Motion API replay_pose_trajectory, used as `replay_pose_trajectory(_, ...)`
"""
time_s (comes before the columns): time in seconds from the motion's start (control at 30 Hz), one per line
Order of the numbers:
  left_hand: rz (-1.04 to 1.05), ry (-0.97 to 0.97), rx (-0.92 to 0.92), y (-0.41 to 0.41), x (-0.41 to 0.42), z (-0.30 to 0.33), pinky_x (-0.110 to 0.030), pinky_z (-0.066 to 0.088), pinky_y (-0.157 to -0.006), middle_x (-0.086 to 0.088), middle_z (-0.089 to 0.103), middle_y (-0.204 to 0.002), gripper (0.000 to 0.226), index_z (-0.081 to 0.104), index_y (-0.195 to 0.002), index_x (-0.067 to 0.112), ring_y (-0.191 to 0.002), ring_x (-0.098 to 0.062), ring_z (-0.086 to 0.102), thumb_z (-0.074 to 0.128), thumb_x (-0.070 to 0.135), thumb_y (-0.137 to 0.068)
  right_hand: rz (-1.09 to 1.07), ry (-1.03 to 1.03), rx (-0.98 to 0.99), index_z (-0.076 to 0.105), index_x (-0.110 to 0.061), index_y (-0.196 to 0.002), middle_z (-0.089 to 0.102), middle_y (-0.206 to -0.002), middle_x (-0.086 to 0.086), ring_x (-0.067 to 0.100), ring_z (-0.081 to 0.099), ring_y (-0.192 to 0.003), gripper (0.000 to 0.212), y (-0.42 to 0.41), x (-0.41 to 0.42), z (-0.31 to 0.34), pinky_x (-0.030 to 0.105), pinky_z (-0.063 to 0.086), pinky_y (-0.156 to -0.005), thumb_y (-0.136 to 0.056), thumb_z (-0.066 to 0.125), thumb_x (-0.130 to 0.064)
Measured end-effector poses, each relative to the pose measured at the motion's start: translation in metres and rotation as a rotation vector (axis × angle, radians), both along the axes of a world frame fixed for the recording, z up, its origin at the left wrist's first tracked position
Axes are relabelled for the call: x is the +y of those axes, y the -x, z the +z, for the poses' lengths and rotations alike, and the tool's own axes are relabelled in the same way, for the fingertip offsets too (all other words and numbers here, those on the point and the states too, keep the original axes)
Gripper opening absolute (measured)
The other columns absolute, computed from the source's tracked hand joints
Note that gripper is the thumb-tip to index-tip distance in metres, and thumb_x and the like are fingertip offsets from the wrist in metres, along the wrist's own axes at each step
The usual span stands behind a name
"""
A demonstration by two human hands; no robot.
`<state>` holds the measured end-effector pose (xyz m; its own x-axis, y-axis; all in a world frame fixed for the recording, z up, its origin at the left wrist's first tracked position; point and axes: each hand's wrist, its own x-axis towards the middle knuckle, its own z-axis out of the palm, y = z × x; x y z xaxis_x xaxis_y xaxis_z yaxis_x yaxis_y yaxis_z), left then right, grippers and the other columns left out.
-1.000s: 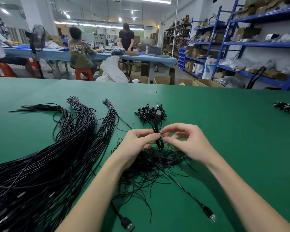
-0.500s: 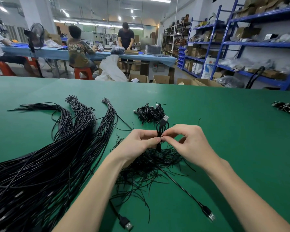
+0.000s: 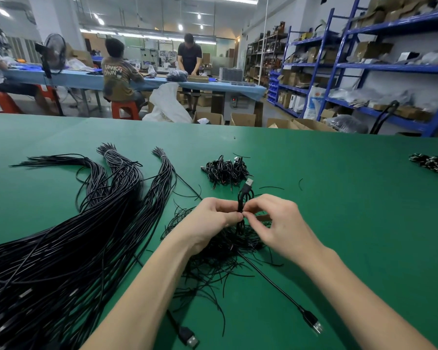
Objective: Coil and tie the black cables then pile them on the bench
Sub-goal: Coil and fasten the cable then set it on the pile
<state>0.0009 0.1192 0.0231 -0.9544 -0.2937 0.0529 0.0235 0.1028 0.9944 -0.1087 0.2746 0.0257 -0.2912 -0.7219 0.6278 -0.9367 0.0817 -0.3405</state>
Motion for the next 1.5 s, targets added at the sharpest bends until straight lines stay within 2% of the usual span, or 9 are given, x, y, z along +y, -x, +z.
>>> replay_pose_trajectory(0.23, -0.120, -0.494, -0.066, -0.006, -0.010, 0.007, -0.014, 0.055, -0.073, 0.000, 0.071, -0.076, 0.005, 0.077, -0.081, 0.004, -0.070, -0.006, 0.067, 0.073, 0.002, -0.079, 0.145, 0.025, -0.202, 0.079, -0.013, -0.094, 0.075, -0.089, -0.012, 0.007, 0.072, -0.086, 0.009, 0.005, 0.006, 0.012, 0.018, 0.057, -0.079, -0.089, 0.078, -0.006)
replay_pose_trajectory(0.57, -0.150, -0.618, -0.077, -0.014, -0.011, 0.009, -0.011, 0.055, -0.064, -0.001, 0.077, -0.085, 0.015, 0.082, -0.086, 0.010, -0.071, -0.004, 0.071, 0.076, 0.004, -0.073, 0.207, 0.000, -0.576, 0.084, -0.017, -0.090, 0.080, -0.083, 0.000, 0.019, 0.077, -0.080, 0.008, -0.001, 0.006, 0.027, 0.032, 0.062, -0.079, -0.084, 0.082, -0.010)
replay_pose_trajectory(0.8, -0.158, -0.329, -0.062, -0.015, -0.011, 0.013, -0.015, 0.054, -0.078, -0.005, 0.078, -0.100, 0.034, 0.082, -0.093, 0.012, -0.091, -0.010, 0.072, 0.090, 0.018, -0.061, 0.186, -0.148, -0.646, 0.082, -0.018, -0.080, 0.077, -0.073, 0.006, 0.025, 0.073, -0.067, 0.009, -0.002, 0.008, 0.037, 0.035, 0.063, -0.072, -0.086, 0.081, -0.011)
replay_pose_trajectory(0.97, -0.045, 0.181, 0.017, -0.018, -0.012, 0.021, -0.032, 0.055, -0.092, -0.006, 0.079, -0.095, 0.028, 0.082, -0.094, 0.021, -0.086, -0.012, 0.069, 0.091, 0.027, -0.069, 0.136, -0.136, -1.096, 0.078, -0.001, -0.078, 0.071, -0.065, 0.013, 0.016, 0.066, -0.056, 0.007, -0.005, 0.004, 0.026, 0.022, 0.057, -0.056, -0.084, 0.077, 0.003)
replay_pose_trajectory(1.13, 0.095, 0.660, 0.266, -0.011, -0.004, 0.023, -0.013, 0.050, -0.079, 0.008, 0.077, -0.085, 0.018, 0.083, -0.091, 0.018, -0.077, -0.002, 0.070, 0.088, 0.011, -0.075, 0.053, -0.087, -1.463, 0.077, -0.002, -0.064, 0.069, -0.067, 0.014, 0.015, 0.066, -0.053, 0.033, 0.001, 0.000, 0.020, 0.021, 0.057, -0.050, -0.089, 0.062, 0.015)
replay_pose_trajectory(1.23, 0.040, 0.953, 0.343, -0.007, -0.001, 0.023, -0.007, 0.044, -0.088, 0.005, 0.077, -0.094, 0.023, 0.083, -0.095, 0.018, -0.086, -0.005, 0.069, 0.083, 0.004, -0.077, 0.060, -0.102, -1.829, 0.074, 0.004, -0.066, 0.066, -0.064, 0.013, 0.016, 0.064, -0.045, 0.017, 0.002, 0.002, 0.014, 0.021, 0.053, -0.039, -0.078, 0.064, 0.008)
replay_pose_trajectory(1.3, 0.059, 0.898, 0.343, -0.007, -0.003, 0.020, -0.009, 0.046, -0.089, 0.004, 0.077, -0.096, 0.021, 0.083, -0.096, 0.018, -0.088, -0.005, 0.069, 0.083, 0.006, -0.078, 0.086, -0.024, -1.984, 0.073, 0.007, -0.067, 0.067, -0.067, 0.016, 0.021, 0.067, -0.046, 0.009, 0.001, 0.003, 0.010, 0.023, 0.054, -0.038, -0.072, 0.066, 0.004)
replay_pose_trajectory(1.37, 0.130, 0.676, 0.289, -0.006, -0.003, 0.012, -0.011, 0.049, -0.082, 0.007, 0.078, -0.091, 0.019, 0.083, -0.096, 0.018, -0.083, 0.000, 0.070, 0.085, 0.012, -0.078, 0.093, -0.016, -1.833, 0.078, 0.003, -0.070, 0.070, -0.074, 0.016, 0.019, 0.070, -0.054, 0.008, 0.001, 0.002, 0.007, 0.023, 0.058, -0.047, -0.072, 0.071, -0.001)
replay_pose_trajectory(1.5, 0.142, 0.070, 0.146, -0.007, -0.007, -0.001, -0.016, 0.053, -0.079, 0.004, 0.079, -0.093, 0.018, 0.082, -0.097, 0.023, -0.084, -0.004, 0.072, 0.084, 0.019, -0.080, 0.018, 0.008, -1.136, 0.078, -0.012, -0.096, 0.079, -0.086, 0.008, 0.020, 0.073, -0.071, 0.013, -0.001, -0.005, 0.013, 0.027, 0.061, -0.064, -0.084, 0.082, -0.015)
